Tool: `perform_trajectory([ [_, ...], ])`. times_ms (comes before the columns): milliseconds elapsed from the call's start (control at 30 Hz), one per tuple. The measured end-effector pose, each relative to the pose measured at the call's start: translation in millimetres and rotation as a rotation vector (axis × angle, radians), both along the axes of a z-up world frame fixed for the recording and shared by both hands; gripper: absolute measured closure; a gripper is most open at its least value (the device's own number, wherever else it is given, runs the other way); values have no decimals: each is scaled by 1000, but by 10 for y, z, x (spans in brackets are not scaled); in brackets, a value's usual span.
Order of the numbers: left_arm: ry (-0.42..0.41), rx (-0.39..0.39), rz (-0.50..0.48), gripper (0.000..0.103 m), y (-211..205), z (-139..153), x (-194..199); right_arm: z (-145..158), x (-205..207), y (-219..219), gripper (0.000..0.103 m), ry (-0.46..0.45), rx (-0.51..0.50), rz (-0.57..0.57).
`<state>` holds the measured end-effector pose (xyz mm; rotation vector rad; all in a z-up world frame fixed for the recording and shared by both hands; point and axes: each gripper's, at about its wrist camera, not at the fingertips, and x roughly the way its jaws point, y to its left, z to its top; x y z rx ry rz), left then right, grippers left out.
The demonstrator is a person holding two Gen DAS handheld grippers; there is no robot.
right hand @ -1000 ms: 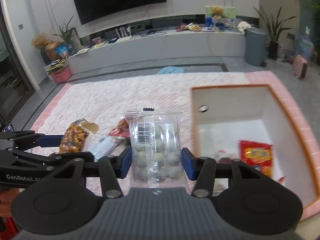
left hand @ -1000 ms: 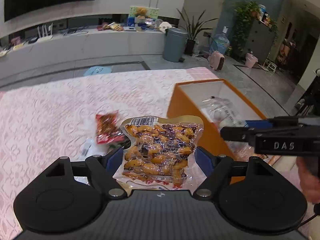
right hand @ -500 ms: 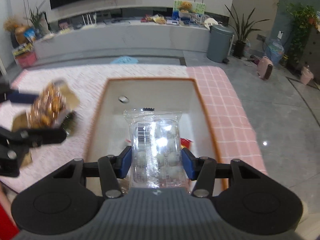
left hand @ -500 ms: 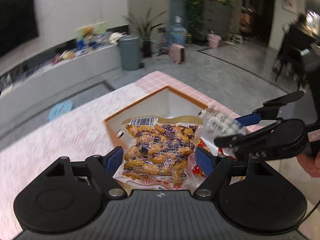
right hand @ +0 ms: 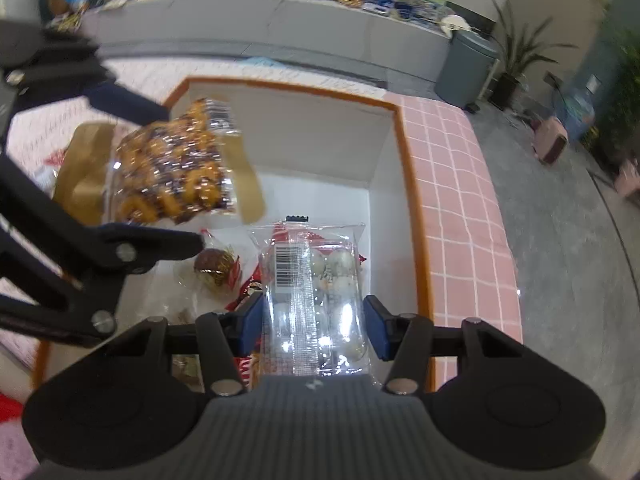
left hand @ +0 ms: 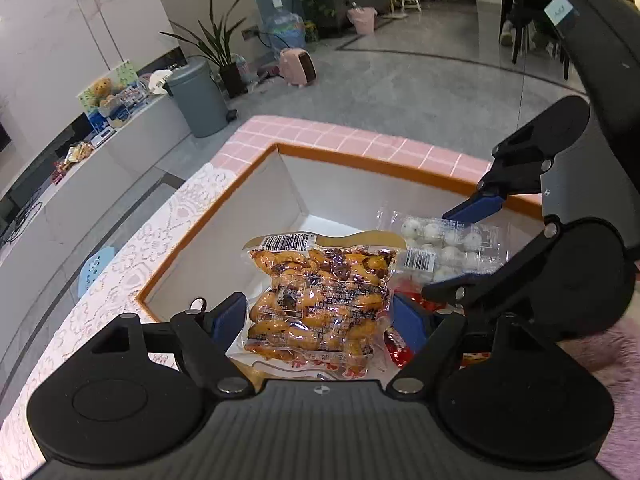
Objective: Organize snacks
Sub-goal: 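Carry both snacks over the orange box and open both tools to drop them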
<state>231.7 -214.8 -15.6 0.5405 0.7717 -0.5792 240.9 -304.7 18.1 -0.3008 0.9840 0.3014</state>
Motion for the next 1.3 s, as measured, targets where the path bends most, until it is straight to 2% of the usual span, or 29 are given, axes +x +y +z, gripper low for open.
perform_trajectory([
  [267, 26, 26, -22, 13, -49, -192, 174, -175, 126, 149, 50, 28, -70, 90],
  [400, 4, 91, -54, 13, -99, -282, 169, -250, 190, 141, 50, 52, -94, 116],
  [533, 33, 109, -49, 12, -109, -361, 236, -287, 209, 158, 48, 59, -127, 134],
  [600, 50, 104, -45, 11, -108, -385, 251, -289, 239, 168, 47, 57, -133, 144],
  [933, 34, 95, -29, 7, -68, -326, 204, -266, 210, 183, 46, 46, -147, 149],
  [1167, 17, 111, -36, 6, -54, -240, 140, -239, 238, 166, 34, 38, -145, 120],
  [1200, 26, 101, -27, 6, -46, -225, 146, -230, 231, 170, 28, 37, -146, 117],
  [1300, 56, 53, 6, 3, 23, -159, 179, -182, 199, 185, 25, 28, -146, 119],
])
